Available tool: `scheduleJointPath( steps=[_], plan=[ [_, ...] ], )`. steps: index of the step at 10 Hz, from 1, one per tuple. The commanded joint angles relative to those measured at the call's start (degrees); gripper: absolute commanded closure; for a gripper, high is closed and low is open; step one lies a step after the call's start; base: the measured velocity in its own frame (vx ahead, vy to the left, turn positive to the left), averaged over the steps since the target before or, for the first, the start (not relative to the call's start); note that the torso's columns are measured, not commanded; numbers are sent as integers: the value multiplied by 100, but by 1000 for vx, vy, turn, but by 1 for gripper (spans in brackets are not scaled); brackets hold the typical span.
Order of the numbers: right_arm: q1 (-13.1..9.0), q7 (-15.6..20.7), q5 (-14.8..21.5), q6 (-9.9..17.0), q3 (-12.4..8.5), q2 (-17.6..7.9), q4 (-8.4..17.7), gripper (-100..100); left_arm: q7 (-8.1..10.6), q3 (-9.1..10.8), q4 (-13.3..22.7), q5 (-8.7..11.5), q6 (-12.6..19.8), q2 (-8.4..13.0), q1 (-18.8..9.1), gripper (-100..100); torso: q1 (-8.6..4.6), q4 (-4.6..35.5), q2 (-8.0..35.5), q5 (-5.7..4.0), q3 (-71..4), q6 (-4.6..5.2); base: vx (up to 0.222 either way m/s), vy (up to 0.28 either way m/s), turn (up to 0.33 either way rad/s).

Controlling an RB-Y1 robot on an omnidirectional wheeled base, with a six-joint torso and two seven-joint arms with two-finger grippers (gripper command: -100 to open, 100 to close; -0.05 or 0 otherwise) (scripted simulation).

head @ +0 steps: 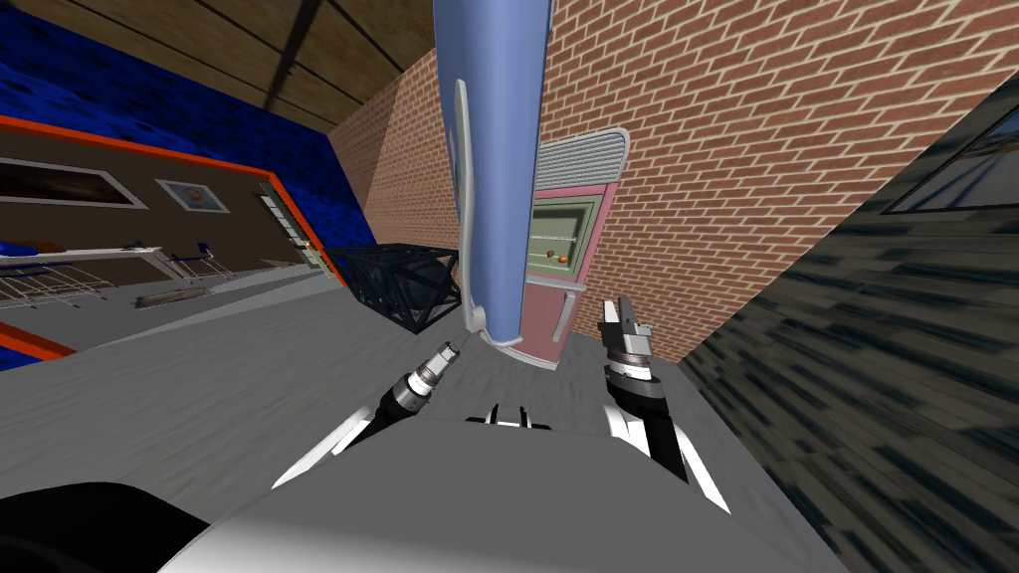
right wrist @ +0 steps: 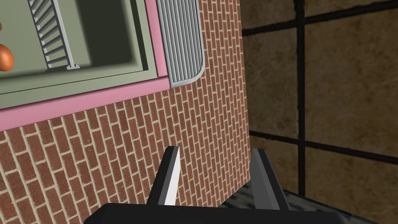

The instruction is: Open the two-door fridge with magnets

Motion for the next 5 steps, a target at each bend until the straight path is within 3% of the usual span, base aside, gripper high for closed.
scheduleJointPath(
  steps=[1, 5],
  plan=[
    [1, 0, 0, 0, 1, 2, 0, 0, 40, -66, -37, -17, -93, 98, 19, 100, -34, -18, 2, 3, 13, -5, 1, 181, -72],
    [1, 0, 0, 0, 0, 0, 0, 0, 107, -171, -92, -43, -272, 271, 51, 100, 30, -19, -23, 18, -4, -6, 0, 240, -79]
  ],
)
